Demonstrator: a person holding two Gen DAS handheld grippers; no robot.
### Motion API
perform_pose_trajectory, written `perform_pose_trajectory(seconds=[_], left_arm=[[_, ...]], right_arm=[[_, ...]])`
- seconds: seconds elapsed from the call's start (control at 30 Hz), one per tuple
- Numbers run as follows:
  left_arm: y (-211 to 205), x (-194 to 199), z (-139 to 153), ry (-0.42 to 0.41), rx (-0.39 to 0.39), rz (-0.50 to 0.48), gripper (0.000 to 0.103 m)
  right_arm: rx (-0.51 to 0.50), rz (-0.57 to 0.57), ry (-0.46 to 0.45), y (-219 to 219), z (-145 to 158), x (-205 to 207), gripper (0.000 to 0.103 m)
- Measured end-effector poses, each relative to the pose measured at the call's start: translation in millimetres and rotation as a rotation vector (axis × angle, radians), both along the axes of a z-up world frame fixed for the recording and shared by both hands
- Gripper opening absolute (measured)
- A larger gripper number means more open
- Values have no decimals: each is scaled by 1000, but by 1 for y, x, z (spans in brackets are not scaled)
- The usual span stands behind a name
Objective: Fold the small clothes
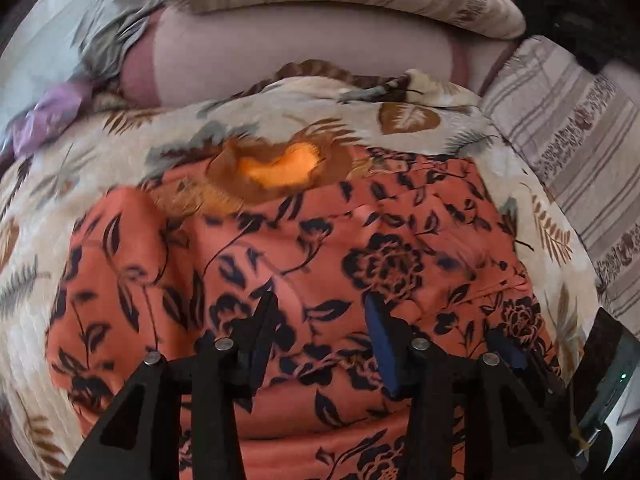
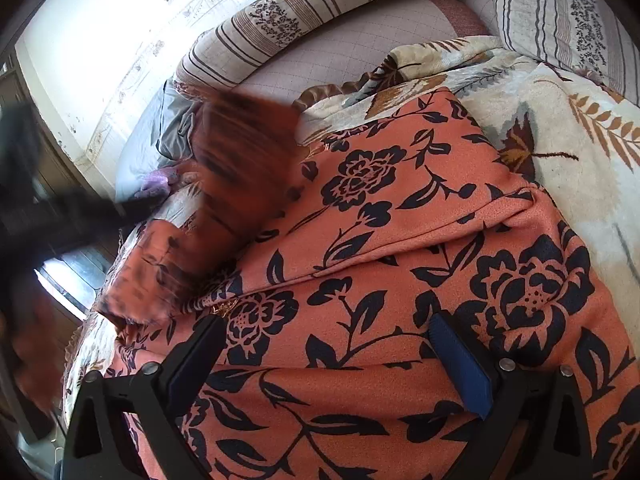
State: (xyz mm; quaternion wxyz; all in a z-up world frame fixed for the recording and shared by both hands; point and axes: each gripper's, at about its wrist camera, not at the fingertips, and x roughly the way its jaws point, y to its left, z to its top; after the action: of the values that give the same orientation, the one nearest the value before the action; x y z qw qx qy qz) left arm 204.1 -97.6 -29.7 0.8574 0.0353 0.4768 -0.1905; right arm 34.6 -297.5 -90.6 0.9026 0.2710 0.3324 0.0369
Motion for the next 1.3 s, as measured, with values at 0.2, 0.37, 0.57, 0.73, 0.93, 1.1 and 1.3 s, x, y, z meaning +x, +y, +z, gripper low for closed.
perform_pose_trajectory(seconds=[0.2,0.37,0.57,0.73,0.93,1.1,1.3], left_arm=[[116,-30,29,-229,-82,239,63],[200,-16,-20,-131,-121,447,66],[222,-20,-37,-90,-244,478,66],[214,-8,-47,-3,-234,506,66],[220,-9,-48,-8,-245,527,66],[227,-30,-13,-223,-246,598,67],[200,-3,-52,3,-67,483,87]], right_arm=[[-10,1,7,1,0,1,103],[-3,8,37,1,5,6,103],[37,16,135,-20,58,23,58],[-98,44,257,-25,71,88,80],[-304,100,436,4,33,128,31],[-600,137,266,38,97,113,16],[-605,-63,374,-20,66,109,37]])
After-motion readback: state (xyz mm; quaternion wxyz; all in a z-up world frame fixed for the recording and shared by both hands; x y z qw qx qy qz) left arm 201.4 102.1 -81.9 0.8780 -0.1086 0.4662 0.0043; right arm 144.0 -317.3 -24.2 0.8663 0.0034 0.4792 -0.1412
